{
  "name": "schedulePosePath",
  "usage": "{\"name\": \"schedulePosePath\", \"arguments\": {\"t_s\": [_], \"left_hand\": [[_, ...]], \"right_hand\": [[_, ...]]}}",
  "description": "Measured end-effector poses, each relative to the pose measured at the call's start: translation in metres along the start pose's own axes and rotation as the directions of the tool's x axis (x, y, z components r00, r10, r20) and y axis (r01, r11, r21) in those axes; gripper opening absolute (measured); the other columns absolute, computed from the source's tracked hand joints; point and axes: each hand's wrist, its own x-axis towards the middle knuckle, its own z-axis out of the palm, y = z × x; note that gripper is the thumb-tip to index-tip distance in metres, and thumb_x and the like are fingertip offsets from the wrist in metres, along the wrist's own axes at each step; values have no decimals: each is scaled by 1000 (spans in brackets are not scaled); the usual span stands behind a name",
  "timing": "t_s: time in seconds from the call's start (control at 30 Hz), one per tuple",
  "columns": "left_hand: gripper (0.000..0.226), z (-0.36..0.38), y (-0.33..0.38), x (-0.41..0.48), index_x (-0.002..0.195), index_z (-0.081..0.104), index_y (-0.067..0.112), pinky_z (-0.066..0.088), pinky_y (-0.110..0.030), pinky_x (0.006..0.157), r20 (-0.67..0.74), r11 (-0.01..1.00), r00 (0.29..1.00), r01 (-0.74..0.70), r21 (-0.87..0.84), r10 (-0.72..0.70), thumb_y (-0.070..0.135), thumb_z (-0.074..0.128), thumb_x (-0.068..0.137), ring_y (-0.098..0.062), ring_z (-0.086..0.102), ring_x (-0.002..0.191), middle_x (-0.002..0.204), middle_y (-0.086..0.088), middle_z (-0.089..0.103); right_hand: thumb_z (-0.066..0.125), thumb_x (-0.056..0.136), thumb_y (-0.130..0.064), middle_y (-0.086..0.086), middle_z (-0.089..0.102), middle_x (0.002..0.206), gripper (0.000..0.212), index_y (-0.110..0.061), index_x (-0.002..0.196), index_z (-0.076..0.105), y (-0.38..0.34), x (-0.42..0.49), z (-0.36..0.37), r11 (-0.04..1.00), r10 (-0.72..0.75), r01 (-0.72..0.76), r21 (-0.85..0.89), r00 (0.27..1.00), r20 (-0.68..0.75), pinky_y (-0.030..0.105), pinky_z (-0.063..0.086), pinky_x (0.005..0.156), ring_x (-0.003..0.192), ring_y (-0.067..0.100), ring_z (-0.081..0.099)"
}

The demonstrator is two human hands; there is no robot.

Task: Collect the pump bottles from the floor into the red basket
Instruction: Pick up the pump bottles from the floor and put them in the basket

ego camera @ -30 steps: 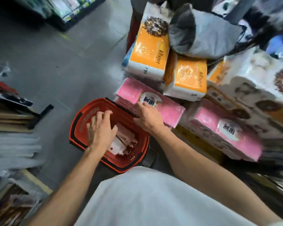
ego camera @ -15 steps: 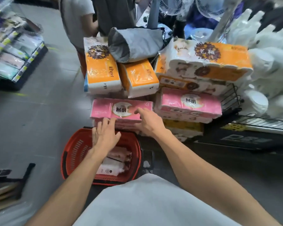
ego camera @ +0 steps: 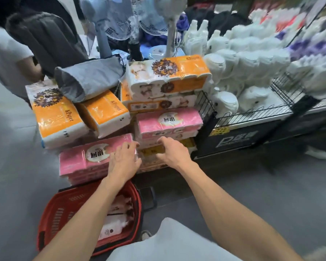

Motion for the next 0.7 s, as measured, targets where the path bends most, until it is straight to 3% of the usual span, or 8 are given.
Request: {"name": "schedulePosePath", "arguments": {"t_s": [0.2, 0.43, 0.7], "left_hand": [[54, 12, 65, 24, 141, 44, 31, 43, -42, 95, 86, 983, 979, -183, -17, 184, 39, 64, 92, -23, 54, 118, 126, 3, 53], [53, 36, 150, 55, 139, 43, 36, 47, -44, 98, 139, 949, 939, -313, -31, 314, 39, 65, 90, -22, 54, 118, 128, 4, 54], [56, 62, 267, 96, 141, 41, 37, 45, -43, 102, 183, 827, 810, -560, -42, 557, 42, 65, 91, -22, 47, 126, 132, 4, 51]], "right_hand": [[68, 89, -39, -1, 64, 116, 43, -30, 128, 53, 66, -9, -33, 991, 113, -108, 84, 992, -52, 41, 55, 84, 105, 23, 63], [67, 91, -36, -6, 61, 110, 41, -32, 129, 53, 152, -32, -69, 952, 275, -256, 170, 957, -97, 37, 50, 80, 99, 19, 62], [69, 91, -37, -7, 63, 116, 43, -36, 130, 52, 247, -78, -101, 812, 567, -511, 284, 806, -170, 40, 54, 90, 106, 18, 61]]}}
